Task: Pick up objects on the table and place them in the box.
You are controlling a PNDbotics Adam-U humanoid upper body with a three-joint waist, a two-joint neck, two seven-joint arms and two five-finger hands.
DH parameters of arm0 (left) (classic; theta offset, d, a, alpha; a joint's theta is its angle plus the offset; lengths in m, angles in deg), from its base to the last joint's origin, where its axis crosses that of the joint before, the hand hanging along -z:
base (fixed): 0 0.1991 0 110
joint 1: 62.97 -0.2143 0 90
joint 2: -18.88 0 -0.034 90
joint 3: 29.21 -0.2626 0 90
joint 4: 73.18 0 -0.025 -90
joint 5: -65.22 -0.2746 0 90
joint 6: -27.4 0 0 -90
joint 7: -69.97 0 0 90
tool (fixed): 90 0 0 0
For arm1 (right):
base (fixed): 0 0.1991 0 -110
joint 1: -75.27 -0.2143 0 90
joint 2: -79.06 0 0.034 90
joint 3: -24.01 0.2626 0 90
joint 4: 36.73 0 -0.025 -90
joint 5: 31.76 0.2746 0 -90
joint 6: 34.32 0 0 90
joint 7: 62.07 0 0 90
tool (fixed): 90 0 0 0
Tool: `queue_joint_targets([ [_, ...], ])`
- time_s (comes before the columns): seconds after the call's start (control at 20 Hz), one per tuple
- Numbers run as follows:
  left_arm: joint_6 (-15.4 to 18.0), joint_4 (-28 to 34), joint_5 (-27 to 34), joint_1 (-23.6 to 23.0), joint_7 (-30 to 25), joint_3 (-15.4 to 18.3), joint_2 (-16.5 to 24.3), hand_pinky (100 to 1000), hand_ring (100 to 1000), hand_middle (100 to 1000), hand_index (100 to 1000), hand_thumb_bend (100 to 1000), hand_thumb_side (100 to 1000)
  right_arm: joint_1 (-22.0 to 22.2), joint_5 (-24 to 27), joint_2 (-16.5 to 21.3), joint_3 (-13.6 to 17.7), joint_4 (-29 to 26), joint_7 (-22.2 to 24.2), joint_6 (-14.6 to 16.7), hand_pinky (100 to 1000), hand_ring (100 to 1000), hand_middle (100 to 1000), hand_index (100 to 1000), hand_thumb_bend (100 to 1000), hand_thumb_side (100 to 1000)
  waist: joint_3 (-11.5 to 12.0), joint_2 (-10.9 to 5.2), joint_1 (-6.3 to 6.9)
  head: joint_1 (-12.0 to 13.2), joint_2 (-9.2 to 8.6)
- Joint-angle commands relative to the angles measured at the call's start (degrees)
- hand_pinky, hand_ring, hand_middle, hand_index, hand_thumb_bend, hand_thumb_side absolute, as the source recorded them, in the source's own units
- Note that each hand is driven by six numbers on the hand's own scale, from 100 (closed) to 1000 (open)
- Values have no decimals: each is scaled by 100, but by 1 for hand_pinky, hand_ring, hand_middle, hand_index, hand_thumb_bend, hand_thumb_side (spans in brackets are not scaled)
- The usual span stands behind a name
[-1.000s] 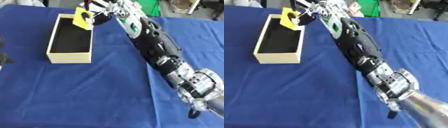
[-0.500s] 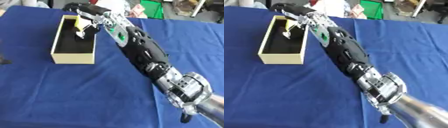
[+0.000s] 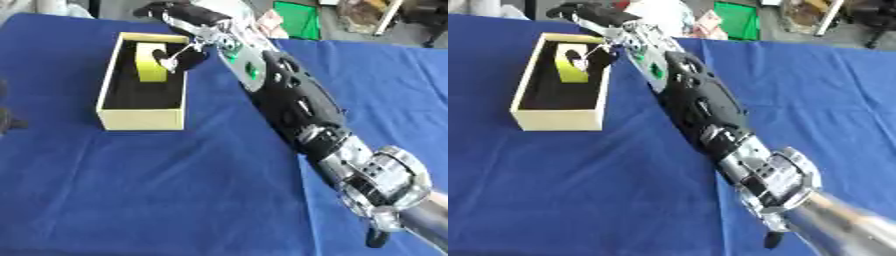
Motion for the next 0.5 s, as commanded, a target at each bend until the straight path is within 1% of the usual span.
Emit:
queue_joint_targets([
  [0.05,9,72,-29,23,43,80,80,695,1000,895,924,528,662,-11,415,381,-8,-511,-17,30,929,1000,926,1000,100,146,-84,-76,44,92,-50],
  [0.1,10,73,-35,14,52,92,86,695,1000,895,924,528,662,64,562,498,-21,-686,-23,46,926,999,923,1000,100,124,-139,-69,43,131,-54],
  [0.15,11,74,-40,5,62,104,91,695,1000,895,924,528,663,146,717,616,-36,-866,-23,47,925,998,922,1000,100,144,-182,-63,41,163,-56],
  [0.3,7,69,-58,-36,90,133,107,695,1000,895,924,529,666,443,1155,1009,-53,-1444,-33,-7,923,991,915,1000,100,140,-330,-47,34,239,-40],
  [0.5,9,66,-74,-52,100,148,102,695,1000,894,924,528,666,934,1553,1539,22,-2151,-72,-158,919,989,898,1000,100,140,-500,-34,37,313,-50],
])
